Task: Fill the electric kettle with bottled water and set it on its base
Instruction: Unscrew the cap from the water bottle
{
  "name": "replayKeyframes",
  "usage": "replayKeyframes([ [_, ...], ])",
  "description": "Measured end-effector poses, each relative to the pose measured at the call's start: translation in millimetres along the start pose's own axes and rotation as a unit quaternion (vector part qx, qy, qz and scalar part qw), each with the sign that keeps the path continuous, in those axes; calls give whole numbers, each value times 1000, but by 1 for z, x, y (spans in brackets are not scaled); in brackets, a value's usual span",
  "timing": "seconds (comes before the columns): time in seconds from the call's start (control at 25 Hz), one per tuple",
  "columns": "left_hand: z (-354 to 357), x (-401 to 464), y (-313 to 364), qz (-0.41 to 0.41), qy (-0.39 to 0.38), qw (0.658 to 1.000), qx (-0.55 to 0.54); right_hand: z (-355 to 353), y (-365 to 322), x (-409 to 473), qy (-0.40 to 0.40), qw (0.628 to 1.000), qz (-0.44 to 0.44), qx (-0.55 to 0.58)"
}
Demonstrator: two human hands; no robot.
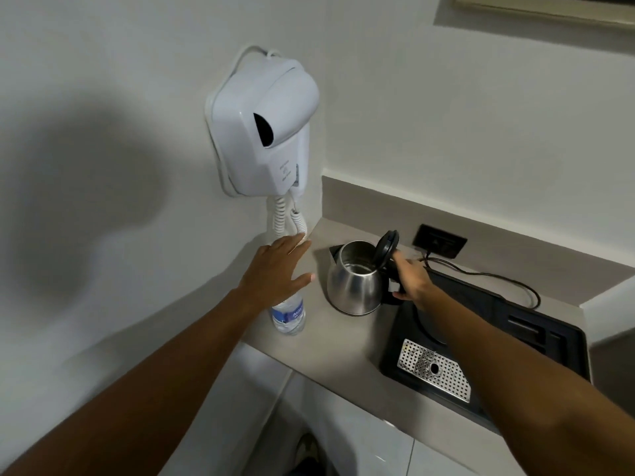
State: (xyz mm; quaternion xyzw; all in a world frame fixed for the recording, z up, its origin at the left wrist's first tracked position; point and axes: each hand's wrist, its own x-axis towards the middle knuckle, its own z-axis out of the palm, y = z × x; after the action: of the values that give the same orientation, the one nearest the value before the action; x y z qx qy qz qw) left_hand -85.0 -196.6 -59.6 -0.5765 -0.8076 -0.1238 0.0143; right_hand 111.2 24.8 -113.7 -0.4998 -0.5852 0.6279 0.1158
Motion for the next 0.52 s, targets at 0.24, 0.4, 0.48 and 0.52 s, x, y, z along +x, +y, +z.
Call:
replayKeyframes([
  [0.24, 7, -21, -15, -34, 42, 991, -119, -3, 11, 12, 1, 999, 5, -39],
  [0.4, 10, -23, -17, -74, 26, 985, -156, -6, 13, 17, -11, 998, -12, -61],
  [0.48, 11, -26, -17, -77, 44, 980, -177, -7, 12, 17, -17, 998, -12, -58],
  [0.52, 11, -30, -18, -86, 59, 976, -192, -6, 12, 17, -20, 998, -14, -57],
])
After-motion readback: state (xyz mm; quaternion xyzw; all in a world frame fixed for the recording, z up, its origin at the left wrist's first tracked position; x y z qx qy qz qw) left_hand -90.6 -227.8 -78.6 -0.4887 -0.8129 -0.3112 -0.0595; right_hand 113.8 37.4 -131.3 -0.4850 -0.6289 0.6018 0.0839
